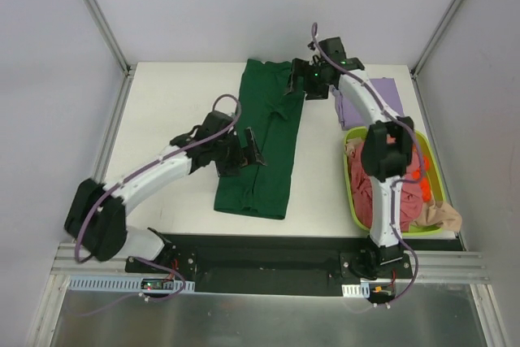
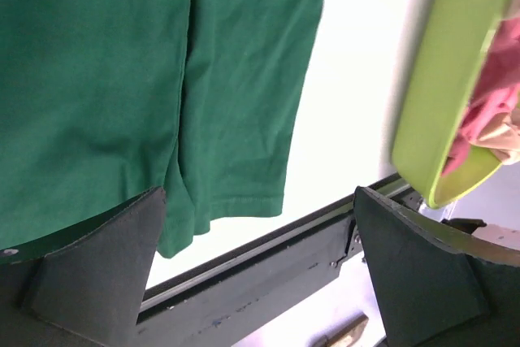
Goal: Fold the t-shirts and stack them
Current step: Rotate the tshirt 90 degrees, then grab the bottom of the folded rectangular tshirt with both arms
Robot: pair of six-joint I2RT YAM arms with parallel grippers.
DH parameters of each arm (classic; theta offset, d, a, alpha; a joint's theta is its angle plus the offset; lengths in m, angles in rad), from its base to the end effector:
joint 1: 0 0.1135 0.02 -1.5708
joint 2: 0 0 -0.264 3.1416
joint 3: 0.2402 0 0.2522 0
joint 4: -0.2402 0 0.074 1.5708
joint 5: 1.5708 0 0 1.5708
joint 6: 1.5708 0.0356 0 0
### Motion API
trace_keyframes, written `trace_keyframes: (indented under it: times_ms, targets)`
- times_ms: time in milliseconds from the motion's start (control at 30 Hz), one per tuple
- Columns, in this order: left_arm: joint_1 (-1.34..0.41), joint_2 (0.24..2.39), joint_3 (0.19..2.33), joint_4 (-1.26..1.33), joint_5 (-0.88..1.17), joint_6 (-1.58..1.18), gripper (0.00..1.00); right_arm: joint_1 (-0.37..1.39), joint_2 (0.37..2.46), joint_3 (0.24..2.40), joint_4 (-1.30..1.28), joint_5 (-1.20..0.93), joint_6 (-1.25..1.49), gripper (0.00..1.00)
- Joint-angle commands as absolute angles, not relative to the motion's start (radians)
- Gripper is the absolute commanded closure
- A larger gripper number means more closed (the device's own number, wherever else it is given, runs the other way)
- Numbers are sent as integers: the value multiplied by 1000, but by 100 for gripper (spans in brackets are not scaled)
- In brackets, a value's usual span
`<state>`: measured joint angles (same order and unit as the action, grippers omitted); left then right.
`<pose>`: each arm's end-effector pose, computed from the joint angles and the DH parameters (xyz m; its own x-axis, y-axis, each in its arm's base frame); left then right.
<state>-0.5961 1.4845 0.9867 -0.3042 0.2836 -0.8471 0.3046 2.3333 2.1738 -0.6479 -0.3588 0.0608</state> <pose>0.2562 -0.1858 0.2345 -0.9184 -0.2463 -0.3097 0.0178 0.7561 -0.6542 0.4999 0.1703 0.2472 -0.7191 -0.1664 -0.6747 -0.4696 0.8321 0.2952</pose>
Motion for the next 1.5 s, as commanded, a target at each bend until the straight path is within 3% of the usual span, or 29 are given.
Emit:
trace_keyframes:
  times_ms: [0,200,333,400,467,800,1033,1300,1467]
  targets:
    - [-604,1241,860,-367,132,-805,1,334,1918,1911,-587,-299,41,4]
    - [-594,1069,672,-492,-21,-882,1,471,1467,1176,-301,-227,144,4]
    - [-592,1065,592,-500,-17,-903,1,630,1312,898,-232,-183,247,4]
    - [-592,1092,578,-499,-11,-913,7,718,1295,821,-226,-169,288,4]
    - [-592,1135,586,-496,-3,-910,14,781,1296,769,-221,-138,333,4]
    - [-592,1298,621,-474,-2,-894,27,966,1390,713,-199,55,512,4]
    - [-592,1330,604,-450,38,-881,53,1002,1427,698,-218,101,578,22]
    - [-592,1307,561,-430,71,-877,68,1037,1421,673,-247,124,615,34]
    - [-592,1319,564,-428,69,-877,81,1043,1417,655,-229,104,627,56]
